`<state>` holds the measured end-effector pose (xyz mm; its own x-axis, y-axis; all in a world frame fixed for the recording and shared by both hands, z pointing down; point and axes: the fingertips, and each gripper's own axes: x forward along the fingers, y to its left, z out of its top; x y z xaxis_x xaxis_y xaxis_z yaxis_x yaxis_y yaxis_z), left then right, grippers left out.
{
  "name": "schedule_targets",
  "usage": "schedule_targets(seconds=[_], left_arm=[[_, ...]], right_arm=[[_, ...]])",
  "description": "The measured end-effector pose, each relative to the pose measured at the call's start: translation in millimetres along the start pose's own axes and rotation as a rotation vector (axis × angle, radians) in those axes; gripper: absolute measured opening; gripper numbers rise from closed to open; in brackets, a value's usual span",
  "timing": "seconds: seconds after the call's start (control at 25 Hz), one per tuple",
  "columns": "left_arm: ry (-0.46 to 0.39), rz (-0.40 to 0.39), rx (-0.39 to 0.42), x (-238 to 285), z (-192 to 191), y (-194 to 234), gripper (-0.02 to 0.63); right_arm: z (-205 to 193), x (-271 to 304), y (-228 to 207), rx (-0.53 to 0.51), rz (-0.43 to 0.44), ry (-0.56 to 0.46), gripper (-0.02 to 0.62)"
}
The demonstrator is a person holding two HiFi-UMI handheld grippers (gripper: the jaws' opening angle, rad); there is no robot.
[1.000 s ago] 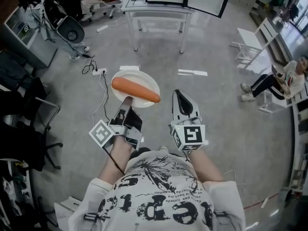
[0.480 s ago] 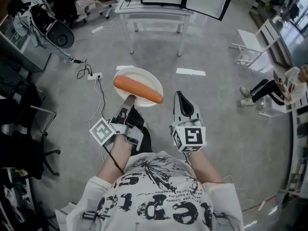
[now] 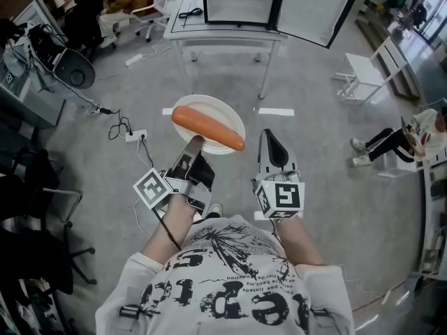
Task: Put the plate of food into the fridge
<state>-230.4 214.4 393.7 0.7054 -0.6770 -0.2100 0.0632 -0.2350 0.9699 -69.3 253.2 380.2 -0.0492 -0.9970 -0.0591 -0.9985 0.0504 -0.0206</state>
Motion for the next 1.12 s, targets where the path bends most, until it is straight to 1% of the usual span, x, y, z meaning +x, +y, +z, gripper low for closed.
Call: schedule_targets(seconds=[0.12, 0.32, 0.44, 0.64, 0.8, 0.92, 1.12], left_arm=[[0.021, -0.005, -0.005, 28, 31, 6, 0.02], [0.034, 0.005, -0.027, 67, 65, 20, 0.02], [0.023, 0.024, -0.036, 84, 76, 30, 0.02], [0.005, 0.047, -0.013, 124, 84, 50, 0.02], [-0.051, 0.051, -0.023, 169, 86, 62, 0.02], [-0.102, 0.054, -0.03, 208, 84, 67, 0.02], [-0.17, 0.019, 0.01, 284, 81, 58, 0.02]], right_arm=[[1, 42, 1, -0.002, -0.016, 0.003, 0.0], [-2, 94, -1, -0.011, -0.021, 0.021, 0.0], [-9, 115, -10, -0.016, -0.018, 0.037, 0.0], [-25, 162, -37, 0.003, -0.002, 0.062, 0.0], [-29, 201, -70, 0.022, 0.039, 0.061, 0.0], [-22, 231, -107, 0.034, 0.089, 0.057, 0.0], [-2, 281, -175, 0.021, 0.148, 0.029, 0.0]])
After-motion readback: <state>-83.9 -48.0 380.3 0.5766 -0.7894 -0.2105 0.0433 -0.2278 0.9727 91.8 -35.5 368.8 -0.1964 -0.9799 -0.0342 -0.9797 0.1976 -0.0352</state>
